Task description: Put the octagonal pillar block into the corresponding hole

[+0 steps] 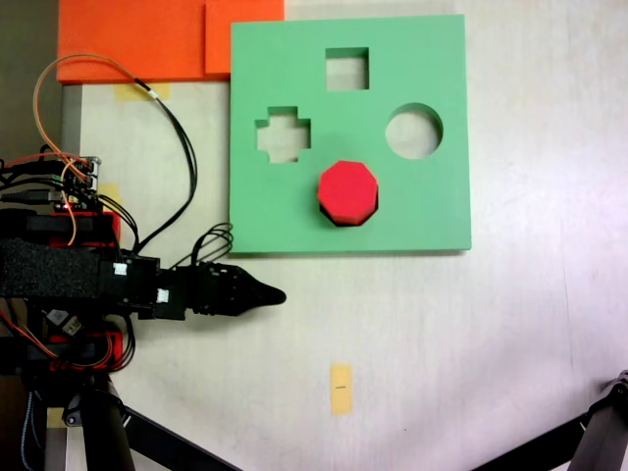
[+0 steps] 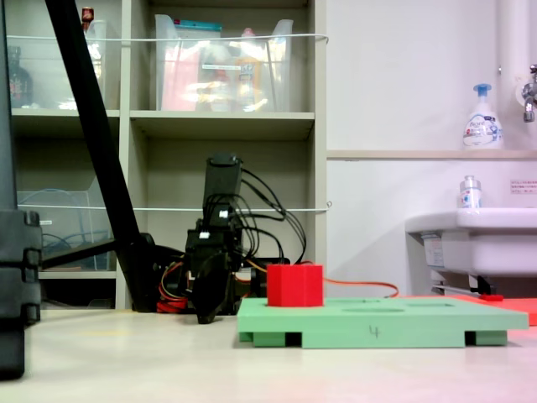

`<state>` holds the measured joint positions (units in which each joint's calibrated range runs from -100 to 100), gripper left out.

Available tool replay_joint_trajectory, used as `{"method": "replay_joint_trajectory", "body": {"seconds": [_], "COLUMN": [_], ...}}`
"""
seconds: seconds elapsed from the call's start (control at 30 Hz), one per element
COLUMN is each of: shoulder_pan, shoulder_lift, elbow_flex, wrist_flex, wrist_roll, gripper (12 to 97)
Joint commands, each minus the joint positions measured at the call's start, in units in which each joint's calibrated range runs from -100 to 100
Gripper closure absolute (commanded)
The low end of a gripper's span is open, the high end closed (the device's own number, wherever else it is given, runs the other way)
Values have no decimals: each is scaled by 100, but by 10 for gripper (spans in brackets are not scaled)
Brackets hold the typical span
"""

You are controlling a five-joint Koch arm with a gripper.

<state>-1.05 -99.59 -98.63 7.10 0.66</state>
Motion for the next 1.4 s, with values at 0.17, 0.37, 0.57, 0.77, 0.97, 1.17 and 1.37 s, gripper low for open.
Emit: {"method": "replay_joint_trajectory", "body": {"seconds": [0.17,0.37,0.57,0.77,0.97,1.17,1.37], "shoulder_pan": [5,5,5,5,5,5,5], "shoulder_lift": [-41,-41,-41,-41,-41,-41,-41], "elbow_flex": [-137,-137,-137,-137,-137,-137,-137], "wrist_flex": [-580,-580,-580,-580,-580,-580,-580], "wrist_roll": [98,98,98,98,98,98,98], "gripper": [604,603,603,603,603,603,603]}}
